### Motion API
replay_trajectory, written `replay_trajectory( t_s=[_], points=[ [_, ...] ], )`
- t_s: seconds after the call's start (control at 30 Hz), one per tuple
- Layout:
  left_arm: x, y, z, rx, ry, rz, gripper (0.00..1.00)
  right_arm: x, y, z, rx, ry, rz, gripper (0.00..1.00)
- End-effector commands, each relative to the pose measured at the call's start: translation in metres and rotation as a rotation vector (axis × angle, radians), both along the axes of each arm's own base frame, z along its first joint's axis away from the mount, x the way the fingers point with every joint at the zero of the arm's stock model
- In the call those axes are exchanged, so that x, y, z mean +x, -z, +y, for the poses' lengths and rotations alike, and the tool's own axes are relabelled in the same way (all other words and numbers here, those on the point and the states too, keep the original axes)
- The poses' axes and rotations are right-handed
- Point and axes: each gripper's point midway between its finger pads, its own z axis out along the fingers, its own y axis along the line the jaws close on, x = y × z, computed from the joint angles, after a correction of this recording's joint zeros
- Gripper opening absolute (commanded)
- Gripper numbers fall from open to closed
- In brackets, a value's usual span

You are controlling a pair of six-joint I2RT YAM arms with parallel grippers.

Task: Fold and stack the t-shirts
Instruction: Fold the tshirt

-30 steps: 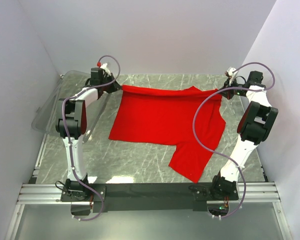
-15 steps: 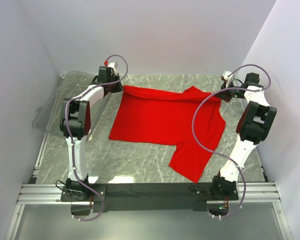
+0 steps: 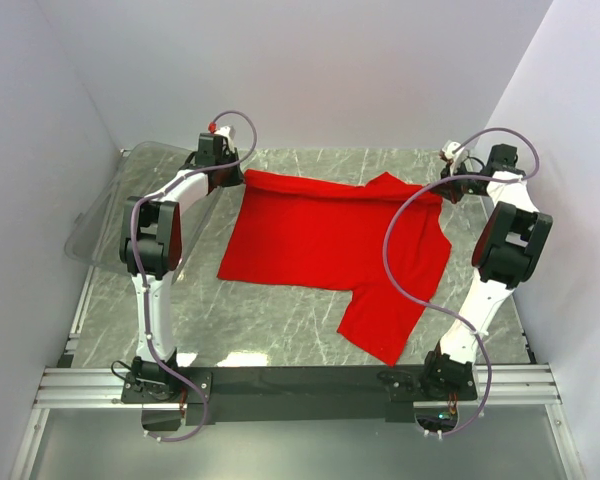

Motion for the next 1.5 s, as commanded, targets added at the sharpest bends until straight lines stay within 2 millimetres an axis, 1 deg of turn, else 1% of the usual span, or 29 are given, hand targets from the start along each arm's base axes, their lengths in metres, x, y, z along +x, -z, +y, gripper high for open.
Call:
replay_trajectory(
  t_s=[0.0, 0.1, 0.13, 0.33, 0.47, 0.63, 0.7, 0.83, 0.97, 1.0, 1.1, 1.27, 1.3, 1.33, 1.37, 1.4, 1.47],
  points=[
    [0.010, -0.015, 0.000, 0.024, 0.004, -0.051, 0.01, 0.015, -0.032, -0.003, -0.054, 0.026, -0.097, 0.00],
    [0.012, -0.015, 0.000, 0.022, 0.001, -0.055, 0.01, 0.031, -0.037, -0.006, -0.070, 0.078, -0.143, 0.00],
    [0.013, -0.016, 0.000, 0.023, -0.003, -0.056, 0.01, 0.039, -0.040, -0.011, -0.082, 0.117, -0.171, 0.00],
    [0.019, -0.021, 0.001, 0.020, -0.014, -0.072, 0.01, 0.066, -0.050, -0.012, -0.099, 0.190, -0.259, 0.00],
    [0.020, -0.020, 0.000, 0.019, -0.015, -0.073, 0.01, 0.075, -0.060, -0.013, -0.095, 0.197, -0.323, 0.00],
    [0.019, -0.018, 0.000, 0.019, -0.014, -0.068, 0.01, 0.078, -0.072, -0.007, -0.076, 0.160, -0.357, 0.00],
    [0.019, -0.018, 0.000, 0.019, -0.014, -0.068, 0.01, 0.077, -0.072, -0.007, -0.077, 0.148, -0.358, 0.00],
    [0.020, -0.018, 0.000, 0.016, -0.011, -0.069, 0.01, 0.072, -0.060, -0.006, -0.081, 0.136, -0.323, 0.00],
    [0.020, -0.017, 0.000, 0.013, -0.010, -0.069, 0.01, 0.071, -0.054, -0.006, -0.086, 0.129, -0.319, 0.00],
    [0.021, -0.017, 0.000, 0.009, -0.011, -0.069, 0.01, 0.074, -0.051, -0.008, -0.091, 0.135, -0.319, 0.00],
    [0.023, -0.019, 0.001, -0.001, -0.022, -0.072, 0.01, 0.090, -0.055, -0.015, -0.092, 0.166, -0.347, 0.00],
    [0.027, -0.024, -0.001, -0.020, -0.028, -0.084, 0.01, 0.110, -0.065, -0.025, -0.074, 0.224, -0.404, 0.00],
    [0.027, -0.025, -0.002, -0.023, -0.027, -0.087, 0.01, 0.112, -0.062, -0.026, -0.064, 0.238, -0.400, 0.00],
    [0.028, -0.025, -0.002, -0.024, -0.026, -0.087, 0.01, 0.115, -0.064, -0.028, -0.066, 0.250, -0.411, 0.00],
    [0.028, -0.025, -0.001, -0.024, -0.026, -0.085, 0.01, 0.116, -0.063, -0.025, -0.066, 0.251, -0.403, 0.00],
    [0.028, -0.025, -0.002, -0.024, -0.023, -0.085, 0.01, 0.115, -0.056, -0.024, -0.077, 0.239, -0.385, 0.00],
    [0.028, -0.025, -0.003, -0.026, -0.017, -0.087, 0.01, 0.113, -0.050, -0.020, -0.083, 0.225, -0.371, 0.00]
  ],
)
